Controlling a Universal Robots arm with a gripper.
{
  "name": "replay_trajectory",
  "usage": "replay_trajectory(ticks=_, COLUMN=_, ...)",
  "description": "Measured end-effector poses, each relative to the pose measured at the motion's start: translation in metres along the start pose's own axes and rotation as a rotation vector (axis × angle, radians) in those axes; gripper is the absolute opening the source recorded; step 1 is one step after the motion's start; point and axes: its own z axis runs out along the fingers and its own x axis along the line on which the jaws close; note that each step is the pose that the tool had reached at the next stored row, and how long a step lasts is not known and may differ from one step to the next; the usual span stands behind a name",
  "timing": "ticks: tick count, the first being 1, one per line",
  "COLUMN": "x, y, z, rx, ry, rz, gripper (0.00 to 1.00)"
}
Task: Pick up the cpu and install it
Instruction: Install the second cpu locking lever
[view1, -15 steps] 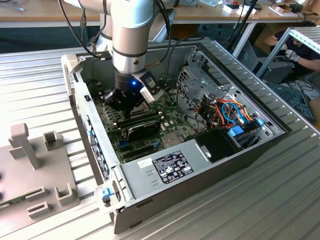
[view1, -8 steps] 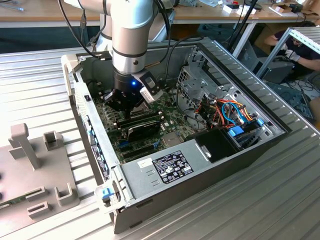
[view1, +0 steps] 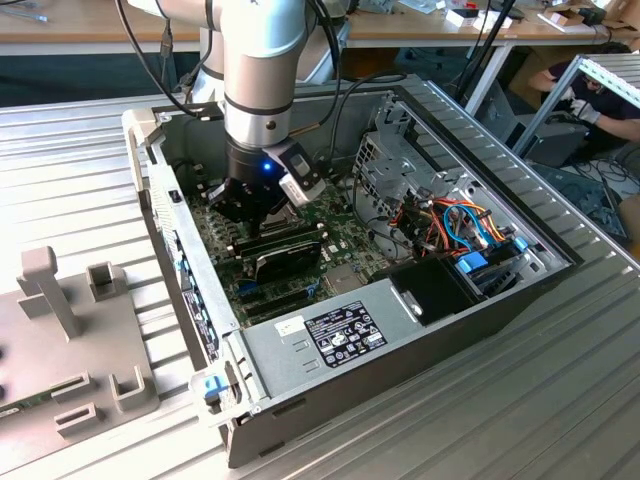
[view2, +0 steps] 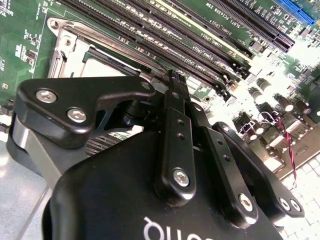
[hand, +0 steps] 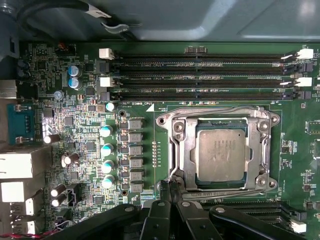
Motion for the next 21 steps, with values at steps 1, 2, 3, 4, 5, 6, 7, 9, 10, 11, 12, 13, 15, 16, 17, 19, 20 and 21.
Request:
replay_trajectory(ticks=1, x=0.0001, y=0.0, z=0.0, rx=0.0002, ry=0.0, rz=0.0, gripper=0.11)
replay_trajectory(ticks=2, x=0.0001, y=0.0, z=0.0, rx=0.0003, ry=0.0001, rz=0.0, gripper=0.11)
replay_trajectory(ticks=3, x=0.0002, y=0.0001, z=0.0001, rx=0.0002, ry=0.0, rz=0.0, gripper=0.11)
replay_trajectory(ticks=4, x=0.0003, y=0.0001, z=0.0001, rx=0.0001, ry=-0.0001, rz=0.0, gripper=0.11)
replay_trajectory(ticks=5, x=0.0004, y=0.0001, z=0.0002, rx=0.0, ry=-0.0001, rz=0.0, gripper=0.11)
replay_trajectory(ticks=6, x=0.0006, y=0.0001, z=0.0001, rx=0.0001, ry=-0.0002, rz=0.0, gripper=0.11)
replay_trajectory(ticks=7, x=0.0008, y=0.0001, z=0.0001, rx=0.0002, ry=-0.0001, rz=0.0, gripper=0.11)
replay_trajectory(ticks=9, x=0.0014, y=0.0001, z=0.0002, rx=-0.0002, ry=-0.0001, rz=0.0, gripper=0.11)
replay_trajectory(ticks=10, x=0.0018, y=0.0, z=0.0001, rx=0.0003, ry=0.0, rz=0.0, gripper=0.11)
replay_trajectory(ticks=11, x=0.002, y=0.0, z=0.0, rx=0.0004, ry=-0.0001, rz=0.0, gripper=0.11)
replay_trajectory(ticks=12, x=0.0022, y=0.0, z=0.0, rx=0.0004, ry=-0.0001, rz=0.0, gripper=0.11)
replay_trajectory(ticks=13, x=0.0024, y=0.0, z=0.0, rx=0.0003, ry=0.0, rz=0.0, gripper=0.11)
replay_trajectory(ticks=15, x=0.0028, y=0.0, z=0.0, rx=0.0002, ry=0.0, rz=0.0, gripper=0.11)
replay_trajectory(ticks=16, x=0.0031, y=0.0, z=0.0, rx=0.0002, ry=0.0, rz=0.0, gripper=0.11)
replay_trajectory(ticks=17, x=0.0035, y=0.0, z=0.0, rx=0.0002, ry=0.0001, rz=0.0, gripper=0.11)
replay_trajectory(ticks=19, x=0.0036, y=0.0, z=0.0, rx=0.0002, ry=0.0002, rz=0.0, gripper=0.11)
replay_trajectory(ticks=20, x=0.0036, y=0.0, z=0.0, rx=0.0003, ry=0.0001, rz=0.0, gripper=0.11)
replay_trajectory(ticks=21, x=0.0036, y=0.0, z=0.0, rx=0.0003, ry=0.0, rz=0.0, gripper=0.11)
